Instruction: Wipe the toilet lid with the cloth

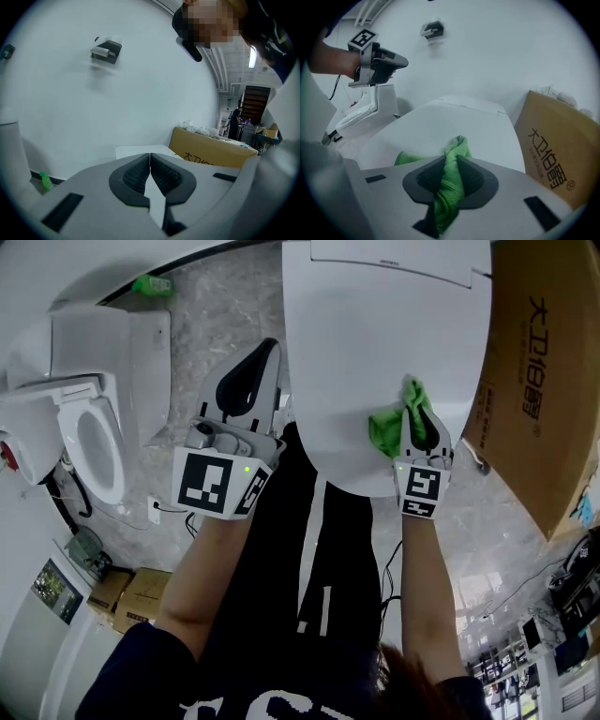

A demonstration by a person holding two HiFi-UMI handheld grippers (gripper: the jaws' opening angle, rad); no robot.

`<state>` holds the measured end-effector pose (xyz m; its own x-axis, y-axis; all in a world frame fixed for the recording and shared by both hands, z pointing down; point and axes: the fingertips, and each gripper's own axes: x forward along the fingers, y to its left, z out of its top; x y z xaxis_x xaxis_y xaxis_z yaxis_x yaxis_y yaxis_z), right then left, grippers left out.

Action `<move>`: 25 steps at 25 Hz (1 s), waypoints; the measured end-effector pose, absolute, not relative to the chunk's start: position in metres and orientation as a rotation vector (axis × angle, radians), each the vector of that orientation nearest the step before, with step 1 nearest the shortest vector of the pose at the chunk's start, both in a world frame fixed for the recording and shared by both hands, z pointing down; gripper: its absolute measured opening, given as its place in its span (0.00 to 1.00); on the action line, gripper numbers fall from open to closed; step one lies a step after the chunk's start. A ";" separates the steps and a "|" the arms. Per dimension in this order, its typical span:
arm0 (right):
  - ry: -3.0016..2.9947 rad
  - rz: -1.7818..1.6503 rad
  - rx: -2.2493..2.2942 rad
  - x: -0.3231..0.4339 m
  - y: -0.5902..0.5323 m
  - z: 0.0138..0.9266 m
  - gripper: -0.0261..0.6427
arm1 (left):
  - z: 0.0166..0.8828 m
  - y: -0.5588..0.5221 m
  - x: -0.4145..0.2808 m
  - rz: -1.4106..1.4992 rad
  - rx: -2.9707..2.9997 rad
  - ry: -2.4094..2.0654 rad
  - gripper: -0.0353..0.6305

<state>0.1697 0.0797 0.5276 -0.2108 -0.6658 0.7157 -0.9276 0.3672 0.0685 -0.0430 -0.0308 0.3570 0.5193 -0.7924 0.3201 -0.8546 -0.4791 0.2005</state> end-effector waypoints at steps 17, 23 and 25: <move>-2.235 0.304 0.885 -0.002 0.081 0.523 0.17 | 0.347 -0.022 -0.070 0.251 2.410 -1.432 0.09; -2.273 0.261 0.744 -0.039 0.102 0.523 0.17 | 0.346 -0.015 -0.070 0.248 2.416 -1.421 0.08; -2.282 0.256 0.703 -0.045 0.107 0.523 0.17 | 0.346 -0.014 -0.071 0.252 2.412 -1.425 0.09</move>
